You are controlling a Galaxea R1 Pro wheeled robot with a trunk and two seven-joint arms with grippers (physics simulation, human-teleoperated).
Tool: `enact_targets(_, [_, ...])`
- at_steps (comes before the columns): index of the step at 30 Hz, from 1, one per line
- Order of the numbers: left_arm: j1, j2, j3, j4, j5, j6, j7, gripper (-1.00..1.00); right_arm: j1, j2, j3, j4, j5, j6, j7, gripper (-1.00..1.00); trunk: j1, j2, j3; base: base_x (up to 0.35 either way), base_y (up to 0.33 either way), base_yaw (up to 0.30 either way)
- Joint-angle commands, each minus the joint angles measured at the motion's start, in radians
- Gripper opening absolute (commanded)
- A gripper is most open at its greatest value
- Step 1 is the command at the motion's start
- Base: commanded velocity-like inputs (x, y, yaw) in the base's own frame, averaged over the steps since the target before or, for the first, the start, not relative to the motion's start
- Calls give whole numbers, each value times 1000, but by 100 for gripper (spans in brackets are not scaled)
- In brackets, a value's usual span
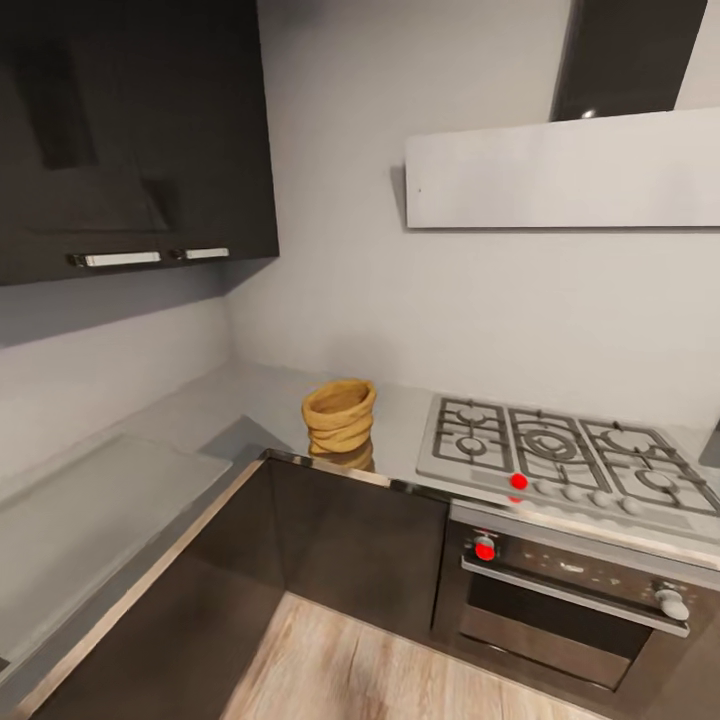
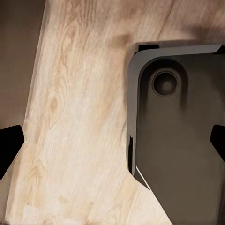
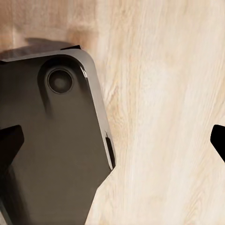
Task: In the kitchen, take the popcorn bag from the countertop, put it into the microwave, and heat it until the popcorn is cooked so the cooked popcorn ends up inside the bag.
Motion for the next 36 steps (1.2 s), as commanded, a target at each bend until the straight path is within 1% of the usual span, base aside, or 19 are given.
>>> enact_targets(1, [0, 0, 0, 0, 0, -2, 0, 100, -1, 0, -3, 2, 0, -6, -1, 100, 1, -1, -1, 175, 155, 0])
enact_targets(6, [0, -3, 0, 0, 0, -2, 0, 100, -1, 0, -1, -3, 1, -4, 1, 100, 1, -1, -1, 47, 47, 0])
enact_targets(11, [0, -2, 0, 0, 0, -2, 0, 100, -1, 0, 0, -60, 1, -4, 2, 100, 1, -1, -1, 39, 226, 0])
enact_targets(15, [0, -2, 0, 0, 0, -2, 0, 100, -1, 0, 1, -214, 3, 0, 2, 100, 1, -1, -1, 57, 183, 0])
enact_targets(16, [0, -3, 0, 0, 0, -2, 0, 100, -1, 0, 1, -282, 4, 1, 1, 100, 1, -1, -1, 16, 48, 0])
enact_targets(18, [0, -3, 0, 0, 0, -2, 0, 100, -1, 0, 1, -385, 4, 6, 0, 100, 1, -1, -1, 8, 25, 0])
enact_targets(19, [0, -3, 0, 0, 0, -2, 0, 100, -1, 0, 1, -473, 4, 10, -1, 100, 1, -1, -1, 3, 10, 0])
enact_targets(21, [0, -4, 0, 0, 0, -2, 0, 100, -1, 0, 1, -605, 5, 13, -2, 100, 1, -1, -1, 2, 5, 0])
enact_targets(22, [0, -5, 0, 0, 0, -2, 0, 100, -1, 0, 1, -687, 5, 14, -2, 100, 1, -1, -1, 1, 2, 0])
enact_targets(26, [0, -12, 0, 0, 0, -2, 1, 100, -1, 0, 4, -883, 5, 22, -1, 100, 1, -1, -1, 0, 0, 0])
enact_targets(27, [0, -13, 0, 0, 0, -2, 1, 100, -1, 0, 5, -957, 5, 57, -1, 100, 1, -1, -1, 0, 0, 0])
enact_targets(28, [0, -13, 0, 0, 0, -2, 1, 100, -1, 0, 5, -1010, 4, 102, 0, 100, 1, -1, -1, 0, 0, 0])
enact_targets(31, [0, -14, 0, 0, 0, -2, 3, 100, -1, 0, 4, -1175, 2, 279, 1, 100, 1, -1, -1, 0, 0, 0])
enact_targets(34, [0, -17, 1, 0, 0, -2, 5, 100, -2, 0, 4, -1354, 2, 435, 2, 100, 1, -1, -1, 0, 0, 0])
enact_targets(36, [0, -18, 2, 0, 0, -2, 6, 100, -11, -1, 4, -1428, 1, 514, 2, 100, -7, 13, 5, 0, 0, 0])
